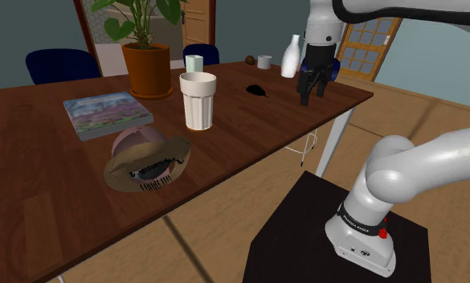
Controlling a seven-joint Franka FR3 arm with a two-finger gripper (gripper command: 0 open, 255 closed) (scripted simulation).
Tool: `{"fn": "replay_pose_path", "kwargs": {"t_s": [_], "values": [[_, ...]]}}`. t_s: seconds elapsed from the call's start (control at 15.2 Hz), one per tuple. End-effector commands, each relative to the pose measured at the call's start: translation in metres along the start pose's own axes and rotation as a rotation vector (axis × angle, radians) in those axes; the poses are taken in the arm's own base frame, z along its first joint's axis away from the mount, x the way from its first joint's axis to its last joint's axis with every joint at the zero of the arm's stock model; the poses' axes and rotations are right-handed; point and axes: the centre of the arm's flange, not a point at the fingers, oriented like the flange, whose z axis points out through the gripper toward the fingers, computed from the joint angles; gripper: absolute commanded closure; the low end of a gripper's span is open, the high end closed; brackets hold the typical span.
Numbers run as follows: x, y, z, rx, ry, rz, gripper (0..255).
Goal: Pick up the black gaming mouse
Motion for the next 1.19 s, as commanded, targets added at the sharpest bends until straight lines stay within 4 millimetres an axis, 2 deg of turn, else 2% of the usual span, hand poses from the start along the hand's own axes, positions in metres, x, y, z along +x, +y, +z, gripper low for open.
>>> {"fn": "replay_pose_path", "kwargs": {"t_s": [0.0, 1.12], "values": [[0.0, 0.0, 0.0, 0.0, 0.0, 0.0, 0], [0.206, 0.094, 0.033, 0.035, -0.019, 0.066, 0]]}}
